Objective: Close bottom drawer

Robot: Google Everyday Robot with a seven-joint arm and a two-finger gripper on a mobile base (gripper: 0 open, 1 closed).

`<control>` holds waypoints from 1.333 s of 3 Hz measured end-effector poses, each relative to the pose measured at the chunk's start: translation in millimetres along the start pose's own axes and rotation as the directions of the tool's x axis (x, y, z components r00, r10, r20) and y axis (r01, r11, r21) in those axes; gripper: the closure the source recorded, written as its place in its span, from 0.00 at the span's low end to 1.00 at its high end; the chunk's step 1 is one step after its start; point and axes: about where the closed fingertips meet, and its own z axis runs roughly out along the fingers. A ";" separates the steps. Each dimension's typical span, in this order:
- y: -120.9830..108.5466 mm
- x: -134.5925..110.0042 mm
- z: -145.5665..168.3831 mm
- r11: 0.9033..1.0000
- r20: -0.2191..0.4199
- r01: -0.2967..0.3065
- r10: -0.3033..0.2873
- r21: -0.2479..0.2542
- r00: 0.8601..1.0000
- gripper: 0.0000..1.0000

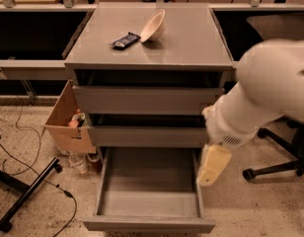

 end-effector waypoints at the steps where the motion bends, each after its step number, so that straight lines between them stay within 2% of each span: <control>1: 39.4 16.8 112.2 0.992 0.042 0.020 -0.015 -0.123 0.999 0.00; 2: 78.8 36.6 215.5 0.975 0.101 0.045 -0.024 -0.216 0.995 0.00; 3: 95.3 42.4 306.5 0.968 0.141 0.046 -0.012 -0.245 0.990 0.00; 4: 112.5 47.0 397.8 0.962 0.131 -0.012 0.049 -0.271 0.990 0.00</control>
Offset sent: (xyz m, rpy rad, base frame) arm 0.0016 0.0740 -0.4165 0.3748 0.1619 0.1092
